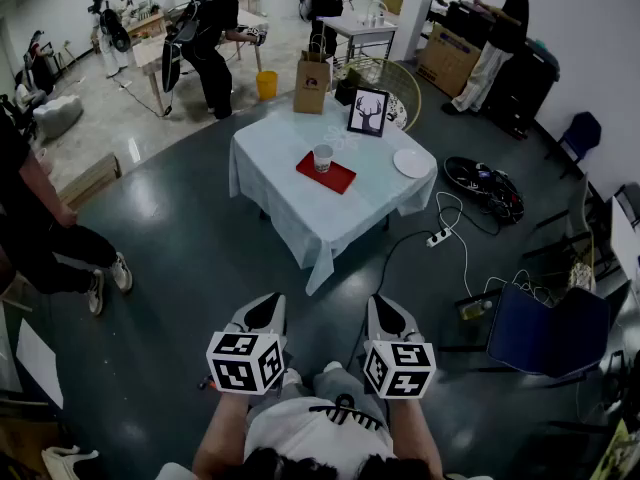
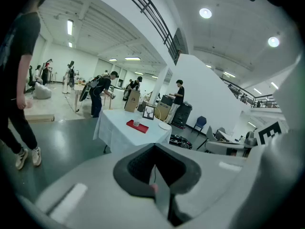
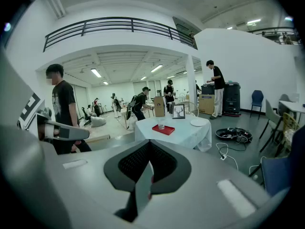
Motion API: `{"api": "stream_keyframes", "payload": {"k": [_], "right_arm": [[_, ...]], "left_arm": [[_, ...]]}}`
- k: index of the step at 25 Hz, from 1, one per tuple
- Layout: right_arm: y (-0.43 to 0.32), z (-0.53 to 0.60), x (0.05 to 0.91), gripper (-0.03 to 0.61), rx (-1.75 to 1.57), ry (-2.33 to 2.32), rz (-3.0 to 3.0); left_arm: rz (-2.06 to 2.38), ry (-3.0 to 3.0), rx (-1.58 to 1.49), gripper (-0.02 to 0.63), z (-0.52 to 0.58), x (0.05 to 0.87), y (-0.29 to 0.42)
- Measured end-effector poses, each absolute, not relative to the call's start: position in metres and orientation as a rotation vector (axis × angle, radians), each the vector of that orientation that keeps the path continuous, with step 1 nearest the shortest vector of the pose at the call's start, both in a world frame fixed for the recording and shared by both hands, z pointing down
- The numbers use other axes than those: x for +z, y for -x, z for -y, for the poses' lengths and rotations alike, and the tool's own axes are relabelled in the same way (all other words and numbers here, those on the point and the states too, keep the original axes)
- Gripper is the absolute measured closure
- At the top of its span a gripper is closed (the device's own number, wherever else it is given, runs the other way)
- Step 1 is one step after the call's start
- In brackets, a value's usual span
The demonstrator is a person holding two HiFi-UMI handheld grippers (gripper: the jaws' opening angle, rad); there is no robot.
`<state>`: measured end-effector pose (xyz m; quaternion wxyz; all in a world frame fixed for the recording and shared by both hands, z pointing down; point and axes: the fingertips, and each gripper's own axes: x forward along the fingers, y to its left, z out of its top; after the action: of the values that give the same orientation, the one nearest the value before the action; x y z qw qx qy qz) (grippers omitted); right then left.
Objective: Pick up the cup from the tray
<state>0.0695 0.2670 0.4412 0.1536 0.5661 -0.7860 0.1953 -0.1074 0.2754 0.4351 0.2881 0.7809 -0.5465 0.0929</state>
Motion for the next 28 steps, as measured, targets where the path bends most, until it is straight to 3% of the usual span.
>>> {"api": "stream_keyframes", "payload": {"k": [19,28], "right_arm": [[-0.093,-0.264,0.449,0.552,0.556,-1.613,2.256],[-0.115,-0.241,0.44,0.422,0.565,-1.511,2.365]], "left_arm": [[1.454,-2.074,0.289,0.614,-0.272,0.446,0.08],[1.491,-2.044,0.28,0.614,-0.252,0.439,0.052]]}}
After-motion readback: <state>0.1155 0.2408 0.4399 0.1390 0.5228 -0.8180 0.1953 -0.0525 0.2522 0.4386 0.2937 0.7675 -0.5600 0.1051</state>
